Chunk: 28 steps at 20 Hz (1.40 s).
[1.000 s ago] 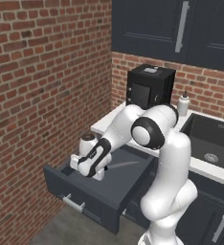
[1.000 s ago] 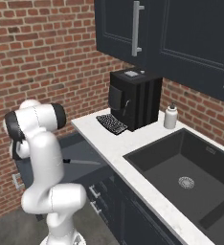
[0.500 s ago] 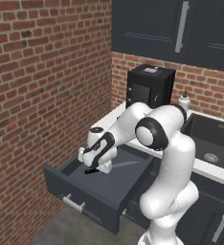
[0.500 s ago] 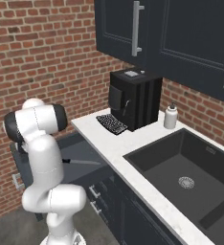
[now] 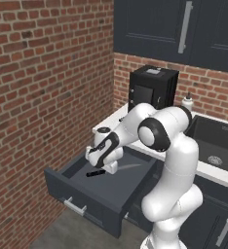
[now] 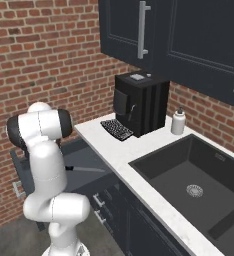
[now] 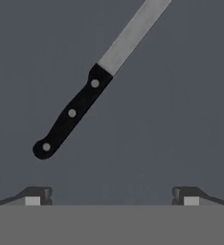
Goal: Pick up the knife from the drawer and place it on the cutting board. Then place the meat from the plate to the cutting board.
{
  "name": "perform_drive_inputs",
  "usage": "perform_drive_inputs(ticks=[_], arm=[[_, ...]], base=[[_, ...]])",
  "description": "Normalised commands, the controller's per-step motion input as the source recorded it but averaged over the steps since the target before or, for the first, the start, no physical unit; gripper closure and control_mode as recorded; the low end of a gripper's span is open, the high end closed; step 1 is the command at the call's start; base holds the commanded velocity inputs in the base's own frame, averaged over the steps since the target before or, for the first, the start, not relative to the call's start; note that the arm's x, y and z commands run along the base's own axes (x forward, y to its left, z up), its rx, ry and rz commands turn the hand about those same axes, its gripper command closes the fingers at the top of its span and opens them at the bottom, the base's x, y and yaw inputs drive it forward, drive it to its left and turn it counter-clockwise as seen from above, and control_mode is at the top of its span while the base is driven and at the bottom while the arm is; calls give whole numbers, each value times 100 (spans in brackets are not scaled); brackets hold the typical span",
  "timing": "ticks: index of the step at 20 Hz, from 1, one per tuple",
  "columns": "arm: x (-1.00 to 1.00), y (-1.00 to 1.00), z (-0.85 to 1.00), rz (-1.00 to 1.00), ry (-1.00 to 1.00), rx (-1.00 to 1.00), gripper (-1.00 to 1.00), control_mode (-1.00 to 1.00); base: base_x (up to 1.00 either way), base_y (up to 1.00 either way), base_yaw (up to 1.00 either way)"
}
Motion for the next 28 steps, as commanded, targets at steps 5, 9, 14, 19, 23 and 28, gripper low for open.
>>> perform_drive_inputs(ticks=[5,9,14,19,23,28], arm=[[1,0,-3,-10,0,0,-100,-100],[0,0,-5,-5,0,0,-100,-100],[10,0,-10,0,0,5,-100,-100],[18,0,-17,0,2,8,-100,-100],[17,0,-21,0,2,5,-100,-100],[17,0,-22,0,1,0,-100,-100]], base=[[0,0,0],[0,0,0],[0,0,0],[0,0,0],[0,0,0],[0,0,0]])
